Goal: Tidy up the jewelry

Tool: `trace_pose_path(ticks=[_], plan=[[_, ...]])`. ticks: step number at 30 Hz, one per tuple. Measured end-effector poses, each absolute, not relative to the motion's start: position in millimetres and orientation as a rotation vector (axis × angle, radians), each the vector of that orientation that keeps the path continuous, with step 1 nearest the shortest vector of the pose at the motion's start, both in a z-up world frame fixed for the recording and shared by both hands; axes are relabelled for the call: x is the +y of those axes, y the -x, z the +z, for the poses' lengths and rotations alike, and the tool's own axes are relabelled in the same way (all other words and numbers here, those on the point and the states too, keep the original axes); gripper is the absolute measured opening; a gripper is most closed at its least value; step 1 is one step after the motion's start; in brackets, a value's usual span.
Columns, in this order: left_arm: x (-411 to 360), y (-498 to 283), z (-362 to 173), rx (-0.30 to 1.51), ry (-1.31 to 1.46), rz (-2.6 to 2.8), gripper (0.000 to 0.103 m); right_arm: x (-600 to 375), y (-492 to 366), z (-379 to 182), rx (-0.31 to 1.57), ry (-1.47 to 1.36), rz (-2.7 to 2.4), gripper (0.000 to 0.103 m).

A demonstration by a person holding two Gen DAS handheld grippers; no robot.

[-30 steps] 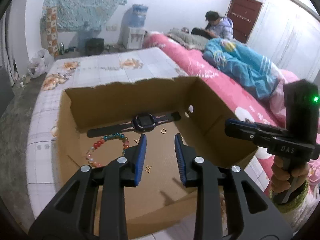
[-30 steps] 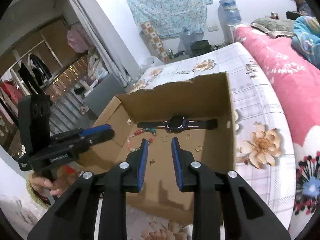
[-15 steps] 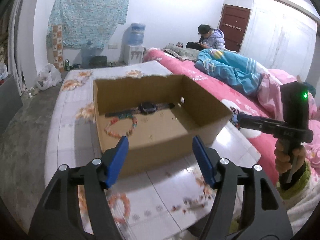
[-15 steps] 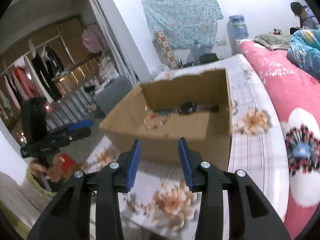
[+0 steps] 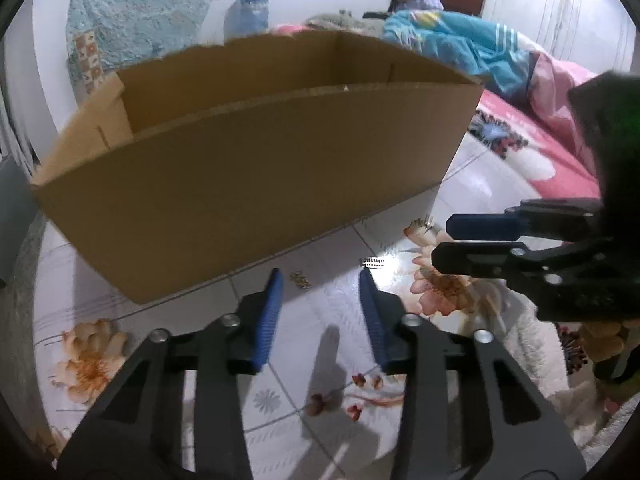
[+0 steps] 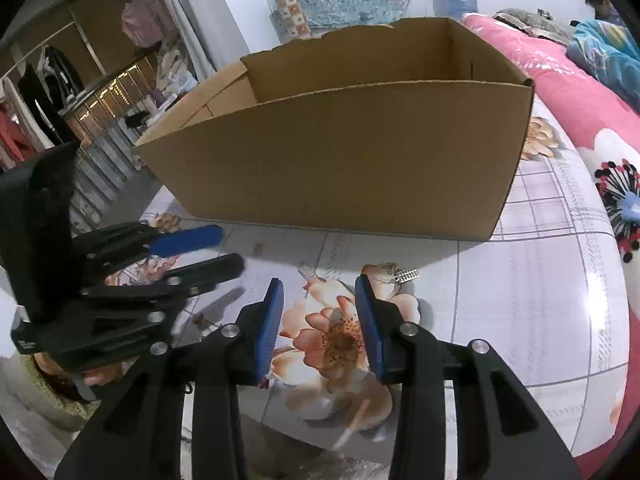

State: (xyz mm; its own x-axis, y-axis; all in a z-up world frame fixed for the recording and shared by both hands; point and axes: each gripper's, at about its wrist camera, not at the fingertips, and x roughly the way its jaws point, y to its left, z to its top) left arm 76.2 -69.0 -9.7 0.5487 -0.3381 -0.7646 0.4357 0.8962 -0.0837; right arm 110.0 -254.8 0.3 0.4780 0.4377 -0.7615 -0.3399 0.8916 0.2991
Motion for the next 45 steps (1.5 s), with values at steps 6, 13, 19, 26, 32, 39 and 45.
trace_pose_path(ticks=[6, 13, 19, 26, 32, 39, 45], plan=[[-72.1, -86.2, -22.0, 0.905, -0.137, -0.435, 0.026, -255.8, -112.6, -3.5, 0.961, -0.126, 0.486, 0.037], [-78.7, -87.8, -29.9, 0.903, -0.181, -0.414, 0.012, -256.7, -112.4, -7.1, 0.958, -0.153, 0.495, 0.037], [-76.5, -90.4, -29.6, 0.899, -0.176, -0.41, 0.001, -262.0, -109.3, -8.2, 0.956, -0.163, 0.496, 0.037], [-51.3, -83.9, -13.7, 0.872, -0.064, -0.422, 0.001, -259.0, -108.2, -3.1, 0.941, -0.145, 0.511, 0.037], [-32.7, -81.5, -0.1, 0.851, -0.004, -0.395, 0.001, -249.7, -110.9, -3.6, 0.936, -0.111, 0.551, 0.037], [-29.4, -80.7, -0.8, 0.846, 0.012, -0.381, 0.001, -230.9, -119.5, -10.3, 0.947, 0.003, 0.598, 0.023], [-28.9, -80.8, -5.1, 0.85, 0.018, -0.386, 0.001, -219.1, -124.6, -16.3, 0.958, 0.106, 0.616, 0.017]])
